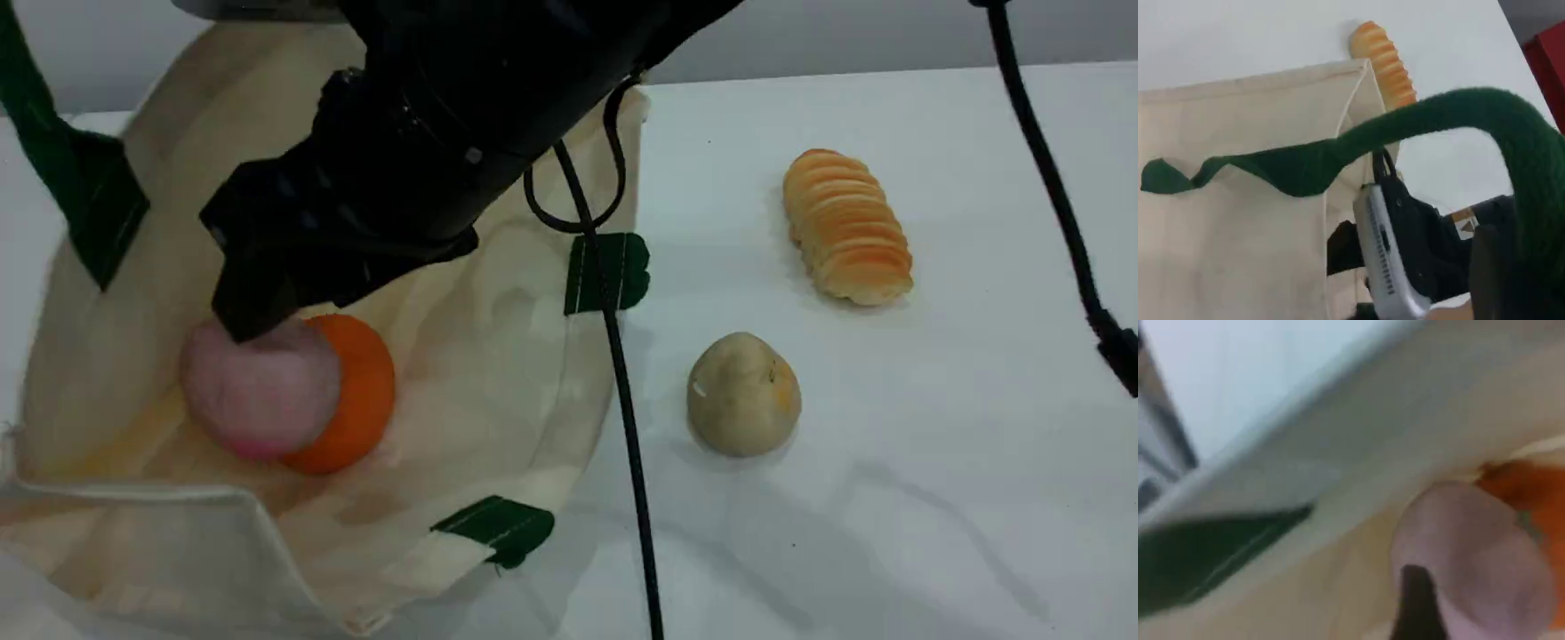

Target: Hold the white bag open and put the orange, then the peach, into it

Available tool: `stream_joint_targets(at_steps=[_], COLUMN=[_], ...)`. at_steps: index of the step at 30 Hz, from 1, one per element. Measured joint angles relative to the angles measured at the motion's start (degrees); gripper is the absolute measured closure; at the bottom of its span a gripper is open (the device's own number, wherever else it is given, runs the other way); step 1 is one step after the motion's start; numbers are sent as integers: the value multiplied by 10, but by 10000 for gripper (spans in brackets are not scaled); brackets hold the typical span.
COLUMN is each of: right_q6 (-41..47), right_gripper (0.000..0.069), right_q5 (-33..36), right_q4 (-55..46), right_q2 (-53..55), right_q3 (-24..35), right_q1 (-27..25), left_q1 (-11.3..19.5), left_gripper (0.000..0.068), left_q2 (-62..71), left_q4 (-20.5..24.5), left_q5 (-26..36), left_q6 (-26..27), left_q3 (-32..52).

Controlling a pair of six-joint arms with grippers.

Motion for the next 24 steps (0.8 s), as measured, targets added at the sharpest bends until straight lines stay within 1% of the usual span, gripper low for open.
stream_joint_targets(at_steps=[2,4,10,16,21,24], right_q6=[1,6,33,33,32,37], right_gripper=[190,175,169,169,169,169], right_q5=[28,58,166,278,332,349], right_q4=[0,0,0,4,-6,-22], right_q2=[-5,-11,-52,-117,-168,-193], right_q3=[1,1,1,1,1,1], right_q1=[-11,-26,-93,-159,-200,-216], left_q1=[0,0,0,0,0,0], left_gripper=[623,623,623,621,612,591], left_q2=[0,0,0,0,0,0], left_q4=[0,0,0,0,4,27], left_q5=[-1,-2,-7,-14,-14,-19], left_q6=[0,0,17,27,50,50], left_q3=[0,0,0,0,0,0])
